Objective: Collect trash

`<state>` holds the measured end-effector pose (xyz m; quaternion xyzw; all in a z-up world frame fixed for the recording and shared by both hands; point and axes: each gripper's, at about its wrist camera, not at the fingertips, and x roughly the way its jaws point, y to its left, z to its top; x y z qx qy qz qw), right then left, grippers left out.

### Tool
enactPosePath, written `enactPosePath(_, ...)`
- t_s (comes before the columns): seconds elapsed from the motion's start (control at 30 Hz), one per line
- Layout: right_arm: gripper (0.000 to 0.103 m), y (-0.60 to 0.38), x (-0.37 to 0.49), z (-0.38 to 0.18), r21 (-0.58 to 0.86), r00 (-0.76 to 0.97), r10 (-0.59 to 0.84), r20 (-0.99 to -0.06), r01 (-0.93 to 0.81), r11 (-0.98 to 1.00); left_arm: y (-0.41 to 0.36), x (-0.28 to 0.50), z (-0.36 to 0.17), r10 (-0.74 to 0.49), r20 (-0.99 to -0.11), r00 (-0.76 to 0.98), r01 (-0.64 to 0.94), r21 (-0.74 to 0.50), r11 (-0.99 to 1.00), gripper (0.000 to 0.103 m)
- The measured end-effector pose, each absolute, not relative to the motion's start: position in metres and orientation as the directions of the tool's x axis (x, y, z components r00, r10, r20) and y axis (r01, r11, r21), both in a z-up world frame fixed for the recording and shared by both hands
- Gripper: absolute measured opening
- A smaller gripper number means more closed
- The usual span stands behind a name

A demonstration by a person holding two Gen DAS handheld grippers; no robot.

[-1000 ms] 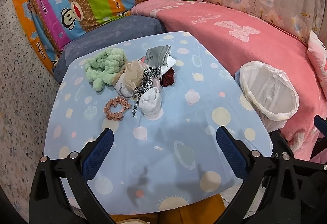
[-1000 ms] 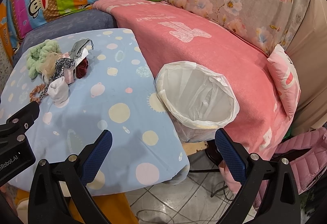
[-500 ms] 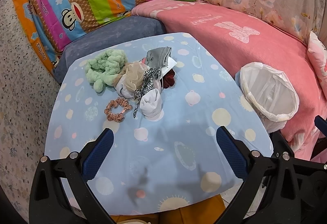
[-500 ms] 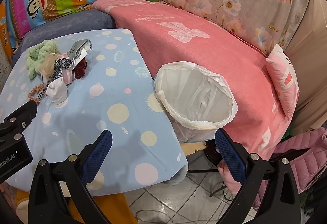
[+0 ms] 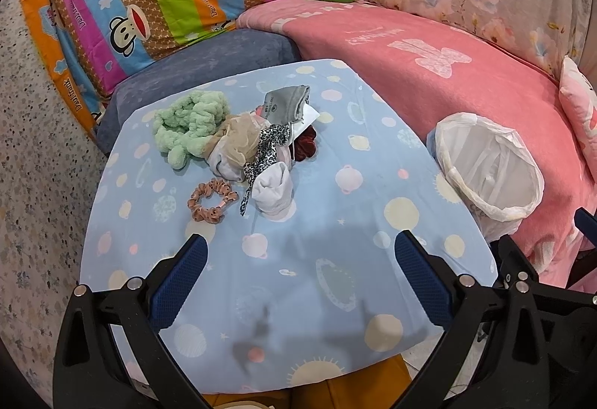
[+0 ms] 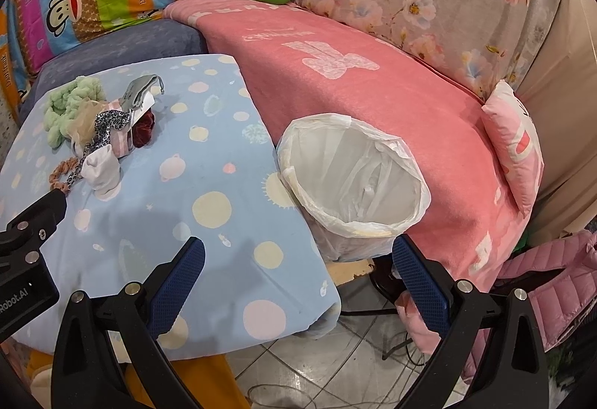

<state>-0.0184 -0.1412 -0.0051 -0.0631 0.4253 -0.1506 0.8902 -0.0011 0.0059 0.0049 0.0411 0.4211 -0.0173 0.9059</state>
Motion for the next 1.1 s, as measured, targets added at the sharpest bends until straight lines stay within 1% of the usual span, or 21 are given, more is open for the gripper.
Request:
enactPosePath(0.6, 0.096, -0.145, -0.011, -0.007, -0.243, 0.585, -0.331, -0.740, 0.227, 0.943, 0.005, 0.006, -0.004, -0.024, -0.764, 0.645, 0.095, 0.050, 0.994, 0.096)
enactPosePath(0.9, 0.096, -0.146, 0.004, -0.006, -0.224, 0.603, -0.337, -0.723, 0.257, 0.940, 0.016, 0.026, -0.011, -0.038, -0.759, 0.650, 0.093, 0.030, 0.995, 0.096)
enactPosePath(1.1, 0.096, -0.135, 0.022, -0.007, -0.186, 0.638, -0.304, -0.707, 0.247, 0.951, 0.034, 0.047, -0.022, -0.034, -0.761, 0.648, 0.078, 0.022, 0.997, 0.096)
